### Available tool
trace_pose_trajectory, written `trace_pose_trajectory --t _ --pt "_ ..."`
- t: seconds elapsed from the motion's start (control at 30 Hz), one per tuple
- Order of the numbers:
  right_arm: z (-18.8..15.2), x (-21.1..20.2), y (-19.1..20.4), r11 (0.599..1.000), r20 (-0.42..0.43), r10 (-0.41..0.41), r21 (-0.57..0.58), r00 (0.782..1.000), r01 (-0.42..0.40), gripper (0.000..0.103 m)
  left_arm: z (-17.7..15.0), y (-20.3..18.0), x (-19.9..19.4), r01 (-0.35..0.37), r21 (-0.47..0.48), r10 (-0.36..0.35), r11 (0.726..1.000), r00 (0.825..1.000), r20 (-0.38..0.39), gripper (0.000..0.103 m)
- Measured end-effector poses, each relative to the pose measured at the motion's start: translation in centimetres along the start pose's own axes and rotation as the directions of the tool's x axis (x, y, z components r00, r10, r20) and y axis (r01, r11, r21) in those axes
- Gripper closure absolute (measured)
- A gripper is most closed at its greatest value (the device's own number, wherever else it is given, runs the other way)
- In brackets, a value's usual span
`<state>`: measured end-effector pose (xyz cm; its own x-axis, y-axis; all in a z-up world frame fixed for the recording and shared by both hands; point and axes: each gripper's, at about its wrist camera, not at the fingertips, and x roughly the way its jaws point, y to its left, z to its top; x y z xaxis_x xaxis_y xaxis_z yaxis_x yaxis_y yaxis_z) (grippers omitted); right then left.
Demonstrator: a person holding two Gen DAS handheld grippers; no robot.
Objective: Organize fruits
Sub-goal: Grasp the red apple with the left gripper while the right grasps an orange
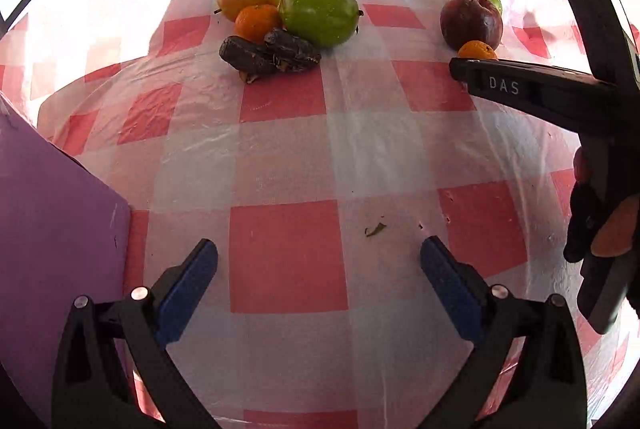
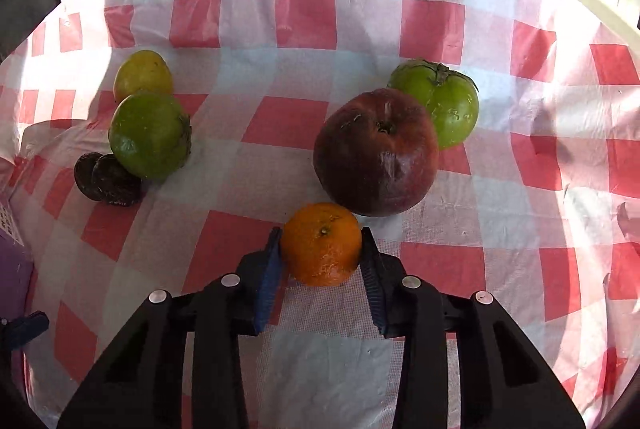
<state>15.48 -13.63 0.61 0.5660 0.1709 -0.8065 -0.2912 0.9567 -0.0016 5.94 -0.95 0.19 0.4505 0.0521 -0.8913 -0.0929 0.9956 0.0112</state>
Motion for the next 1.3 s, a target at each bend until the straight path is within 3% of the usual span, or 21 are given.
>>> trace_pose_trajectory --t 0.2,0.27,0.43,0.63,0.77,0.87,0.93,1.13,1.3 --pt "-3.8 -2.5 -4.8 0.992 0.002 -0.048 0.118 0.999 0.047 0.066 2.4 -0.5 1.1 -0.026 -0.042 0.025 0.999 0.999 -0.021 0.002" --pt "-4.9 -3.2 -6.4 0.987 0.004 -0.069 0.148 0.998 0.068 0.067 3.7 -1.5 1.4 -0.015 -0.025 0.015 1.000 1.000 -0.007 0.012" --pt "-5.8 -3.9 -8.7 0.980 0.027 -0.085 0.180 0.996 0.079 0.066 7.7 -5.9 3.3 0.032 0.110 -0.036 0.993 0.999 0.040 0.016" --pt "-5.8 -3.9 -8.7 0.978 0.033 -0.075 0.197 0.997 0.067 0.066 12.7 -11.5 4.8 0.100 0.271 -0.132 0.958 0.986 0.104 0.016" --pt "-5.7 -3.8 -8.7 0.977 0.036 -0.063 0.205 0.997 0.055 0.066 14.8 -14.6 6.5 0.086 0.372 -0.138 0.924 0.984 0.115 0.016" --pt "-5.6 -3.7 -8.6 0.977 0.036 -0.063 0.204 0.997 0.055 0.066 15.7 -15.3 7.4 0.085 0.380 -0.142 0.921 0.982 0.125 0.017" --pt "-5.7 -3.7 -8.7 0.977 0.037 -0.059 0.206 0.998 0.050 0.066 16.2 -15.4 7.7 0.123 0.365 -0.174 0.923 0.979 0.109 0.039" --pt "-5.7 -3.7 -8.9 0.976 0.042 -0.042 0.217 0.998 0.032 0.066 13.9 -14.3 6.6 0.125 0.330 -0.159 0.936 0.984 0.080 0.040" --pt "-5.7 -3.7 -8.8 0.977 0.038 -0.046 0.212 0.998 0.037 0.065 7.4 -9.5 3.5 0.095 0.178 -0.109 0.979 0.992 0.070 0.040"
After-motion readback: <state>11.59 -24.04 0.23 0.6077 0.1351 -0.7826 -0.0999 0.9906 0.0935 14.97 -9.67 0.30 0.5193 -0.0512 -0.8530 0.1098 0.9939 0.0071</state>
